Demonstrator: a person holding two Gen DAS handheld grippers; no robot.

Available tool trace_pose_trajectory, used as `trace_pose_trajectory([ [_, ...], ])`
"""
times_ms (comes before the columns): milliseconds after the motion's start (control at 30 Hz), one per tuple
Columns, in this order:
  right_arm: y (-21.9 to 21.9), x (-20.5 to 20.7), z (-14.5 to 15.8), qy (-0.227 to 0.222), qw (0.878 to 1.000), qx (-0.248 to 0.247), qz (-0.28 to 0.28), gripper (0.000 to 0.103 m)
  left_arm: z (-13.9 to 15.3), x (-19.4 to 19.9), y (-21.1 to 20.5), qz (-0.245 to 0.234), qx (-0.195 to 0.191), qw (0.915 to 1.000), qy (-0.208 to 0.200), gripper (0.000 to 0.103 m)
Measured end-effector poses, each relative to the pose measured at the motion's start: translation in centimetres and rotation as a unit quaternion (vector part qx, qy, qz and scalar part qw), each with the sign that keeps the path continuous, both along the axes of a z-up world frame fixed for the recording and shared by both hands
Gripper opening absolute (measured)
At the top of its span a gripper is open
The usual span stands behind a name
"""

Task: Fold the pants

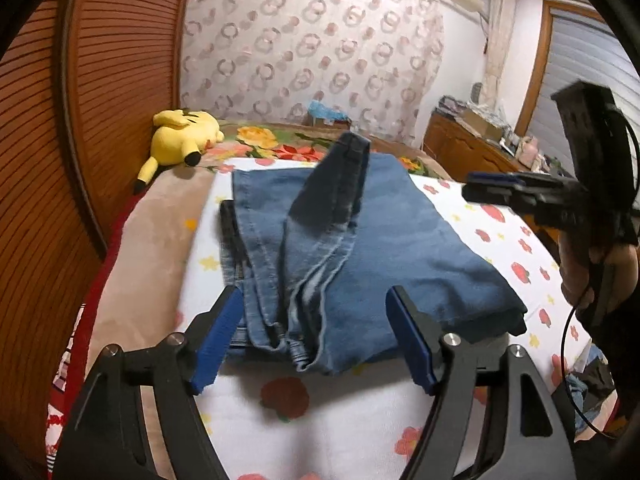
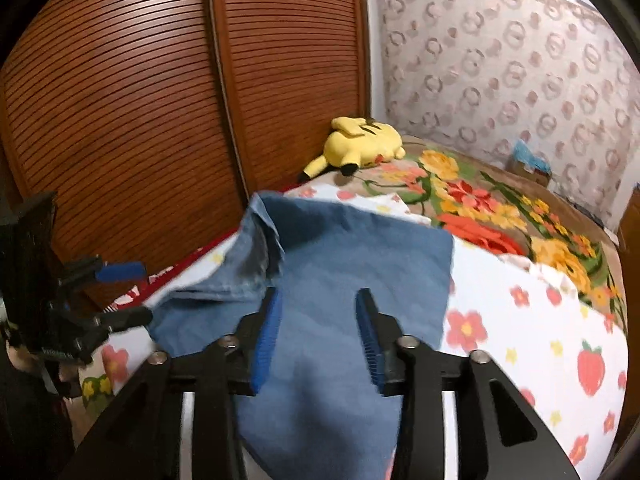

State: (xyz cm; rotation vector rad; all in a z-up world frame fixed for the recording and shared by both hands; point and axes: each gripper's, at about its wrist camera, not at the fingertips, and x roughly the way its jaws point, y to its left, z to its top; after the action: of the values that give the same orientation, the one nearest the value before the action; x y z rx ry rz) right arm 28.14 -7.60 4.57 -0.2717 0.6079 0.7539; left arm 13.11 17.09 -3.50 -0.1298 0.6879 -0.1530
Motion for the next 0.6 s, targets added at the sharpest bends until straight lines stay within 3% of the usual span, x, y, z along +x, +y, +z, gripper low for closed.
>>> trace_pose_trajectory([
  [167,-1.2,-1.3,-2.1,0.006,1.0,-0.006,-0.018,0.048,-0.2,0.7,-1.2,-0.007,0.009,0.9999,0.005,0.075],
  [300,-1.7,-2.3,-3.8,0.02,0.999,-0.008,-0.033,0.048,-0.1,1.4,-1.4,-0.005,-0.006,0.9999,0.013,0.075],
  [600,-2.0,-3.2,-5.1,0.017,0.998,-0.006,-0.054,0.048,1.3,4.1,-2.6,-0.02,0.011,0.9997,0.013,0.075],
])
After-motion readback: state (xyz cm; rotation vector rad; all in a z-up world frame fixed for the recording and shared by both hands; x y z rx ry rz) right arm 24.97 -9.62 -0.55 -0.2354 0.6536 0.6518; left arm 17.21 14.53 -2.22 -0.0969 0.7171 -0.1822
